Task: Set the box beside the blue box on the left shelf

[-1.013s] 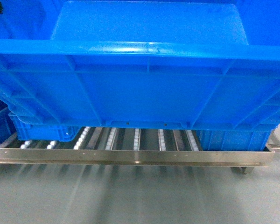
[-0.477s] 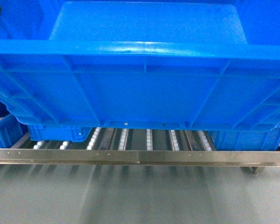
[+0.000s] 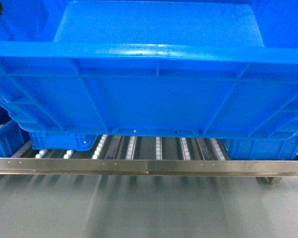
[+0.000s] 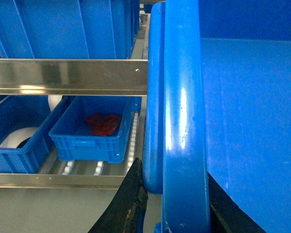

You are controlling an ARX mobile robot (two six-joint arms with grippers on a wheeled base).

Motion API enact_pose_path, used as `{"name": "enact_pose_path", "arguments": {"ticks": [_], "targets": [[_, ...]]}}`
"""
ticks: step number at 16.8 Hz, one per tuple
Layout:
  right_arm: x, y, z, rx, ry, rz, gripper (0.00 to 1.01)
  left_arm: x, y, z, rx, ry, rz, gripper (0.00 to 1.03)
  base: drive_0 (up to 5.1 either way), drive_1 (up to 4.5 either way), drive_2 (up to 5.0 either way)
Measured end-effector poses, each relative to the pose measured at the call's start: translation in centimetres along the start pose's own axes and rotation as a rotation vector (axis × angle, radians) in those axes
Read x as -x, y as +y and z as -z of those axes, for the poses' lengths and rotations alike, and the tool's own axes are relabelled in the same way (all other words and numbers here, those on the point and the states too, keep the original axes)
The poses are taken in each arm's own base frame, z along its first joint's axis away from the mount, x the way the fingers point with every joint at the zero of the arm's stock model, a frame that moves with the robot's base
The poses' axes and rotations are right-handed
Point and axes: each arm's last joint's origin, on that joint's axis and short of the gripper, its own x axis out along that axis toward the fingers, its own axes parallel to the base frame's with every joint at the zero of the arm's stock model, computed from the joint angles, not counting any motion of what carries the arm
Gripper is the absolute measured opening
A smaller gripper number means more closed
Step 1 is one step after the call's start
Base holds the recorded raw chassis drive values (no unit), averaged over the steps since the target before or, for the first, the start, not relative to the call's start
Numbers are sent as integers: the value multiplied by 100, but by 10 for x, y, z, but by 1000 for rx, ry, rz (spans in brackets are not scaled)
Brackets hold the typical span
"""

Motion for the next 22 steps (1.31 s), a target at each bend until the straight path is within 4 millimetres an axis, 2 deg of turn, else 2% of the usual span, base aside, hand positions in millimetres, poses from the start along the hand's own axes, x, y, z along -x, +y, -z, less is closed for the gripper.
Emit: {"name": "enact_pose_path", "arguments": {"ticks": [22], "targets": [[0,0,0,2,-1,0,19,0,0,0,0,0,0,18,0,0,0]]}}
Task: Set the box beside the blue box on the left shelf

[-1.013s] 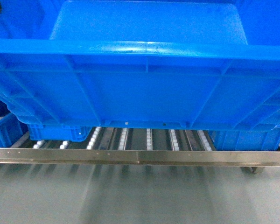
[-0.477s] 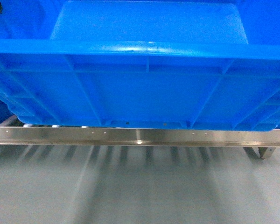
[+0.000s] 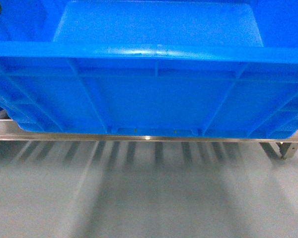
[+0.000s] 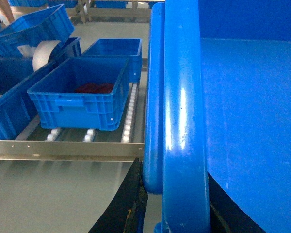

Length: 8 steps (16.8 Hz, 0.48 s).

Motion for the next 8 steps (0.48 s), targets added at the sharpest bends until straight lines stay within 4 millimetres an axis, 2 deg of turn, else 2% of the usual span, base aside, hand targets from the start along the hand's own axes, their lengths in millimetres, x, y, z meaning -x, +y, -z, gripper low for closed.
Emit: {"name": "enact_pose_path", "arguments": {"ticks": [8], "targets": [[0,0,0,0,0,0,19,0,0,0,1,1,0,18,0,0,0]]}}
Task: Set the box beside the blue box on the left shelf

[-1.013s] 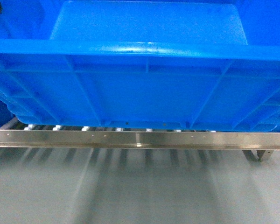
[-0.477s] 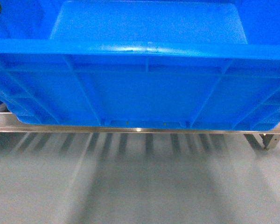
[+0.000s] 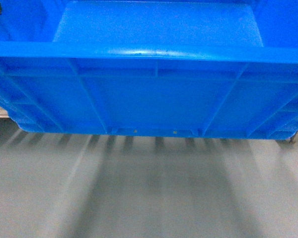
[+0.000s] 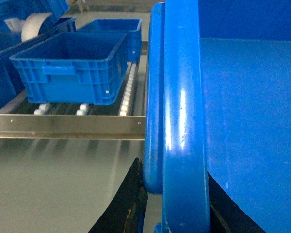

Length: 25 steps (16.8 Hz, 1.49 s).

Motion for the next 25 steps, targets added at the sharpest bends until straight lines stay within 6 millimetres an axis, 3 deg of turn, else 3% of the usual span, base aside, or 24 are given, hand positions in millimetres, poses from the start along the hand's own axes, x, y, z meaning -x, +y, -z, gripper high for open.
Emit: {"name": "enact_pose_path", "arguments": {"ticks": [20,25], "targets": [[0,0,1,1,3,0,19,0,0,1,-1,3,-1,18,0,0,0],[0,0,1,1,0,-1,19,0,0,0,-1,-2,-1,18,2,435,-431]]}}
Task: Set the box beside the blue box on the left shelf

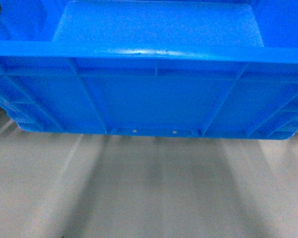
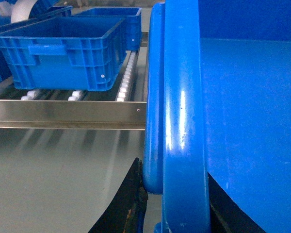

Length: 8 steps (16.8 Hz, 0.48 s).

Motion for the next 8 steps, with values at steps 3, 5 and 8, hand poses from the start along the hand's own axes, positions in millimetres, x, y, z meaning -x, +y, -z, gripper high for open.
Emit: {"name": "enact_pose_path", "arguments": {"ticks": [3,5,8], "targets": [[0,0,0,0,1,0,19,0,0,0,0,3,0,18,8,441,-426],[0,0,0,0,0,0,19,0,0,0,0,3,0,18,8,441,-426],[0,0,0,0,-1,0,19,0,0,0,0,3,0,18,9,442,-425]]}}
